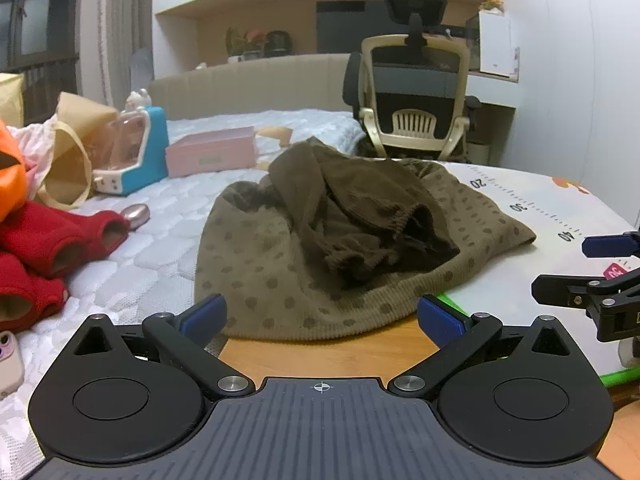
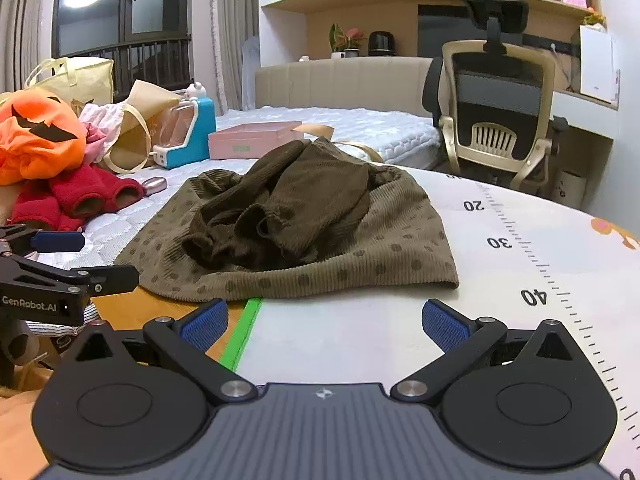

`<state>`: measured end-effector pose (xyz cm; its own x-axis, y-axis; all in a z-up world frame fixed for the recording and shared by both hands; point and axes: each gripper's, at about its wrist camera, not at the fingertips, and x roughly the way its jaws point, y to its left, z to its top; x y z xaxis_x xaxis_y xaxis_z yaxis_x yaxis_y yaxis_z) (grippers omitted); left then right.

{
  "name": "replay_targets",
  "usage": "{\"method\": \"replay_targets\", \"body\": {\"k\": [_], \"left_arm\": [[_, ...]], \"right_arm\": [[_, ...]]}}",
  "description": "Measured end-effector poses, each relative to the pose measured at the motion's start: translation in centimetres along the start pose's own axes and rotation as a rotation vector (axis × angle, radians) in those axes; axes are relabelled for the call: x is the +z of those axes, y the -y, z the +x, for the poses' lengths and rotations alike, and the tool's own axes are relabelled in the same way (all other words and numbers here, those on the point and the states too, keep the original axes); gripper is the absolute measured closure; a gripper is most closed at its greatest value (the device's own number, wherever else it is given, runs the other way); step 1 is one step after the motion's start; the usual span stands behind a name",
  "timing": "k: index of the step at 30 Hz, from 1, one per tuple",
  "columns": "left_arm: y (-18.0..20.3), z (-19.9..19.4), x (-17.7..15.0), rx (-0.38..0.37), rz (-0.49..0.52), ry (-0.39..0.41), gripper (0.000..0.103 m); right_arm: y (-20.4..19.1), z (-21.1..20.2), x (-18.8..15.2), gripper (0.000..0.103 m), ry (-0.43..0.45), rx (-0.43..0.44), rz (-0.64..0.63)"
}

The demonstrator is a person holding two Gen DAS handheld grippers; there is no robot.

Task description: Fold clothes

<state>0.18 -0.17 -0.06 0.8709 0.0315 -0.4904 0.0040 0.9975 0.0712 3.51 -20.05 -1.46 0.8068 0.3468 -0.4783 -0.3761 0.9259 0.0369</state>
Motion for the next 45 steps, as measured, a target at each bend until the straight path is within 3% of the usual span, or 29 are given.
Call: {"method": "replay_targets", "body": {"k": [10,45], "left_arm": [[-0.06,0.13,-0.11,-0.029,-0.027,-0.004,0.000],[-0.06,0.26,-0.16,-0.029,-0.030,-0.022,0.000]], "right_arm": [[0.04,0.29,-0.24,0.000,-0.015,0.012,0.002],[0.15,0.35,-0.25,0.000,-0.042,0.001,0.019]]}}
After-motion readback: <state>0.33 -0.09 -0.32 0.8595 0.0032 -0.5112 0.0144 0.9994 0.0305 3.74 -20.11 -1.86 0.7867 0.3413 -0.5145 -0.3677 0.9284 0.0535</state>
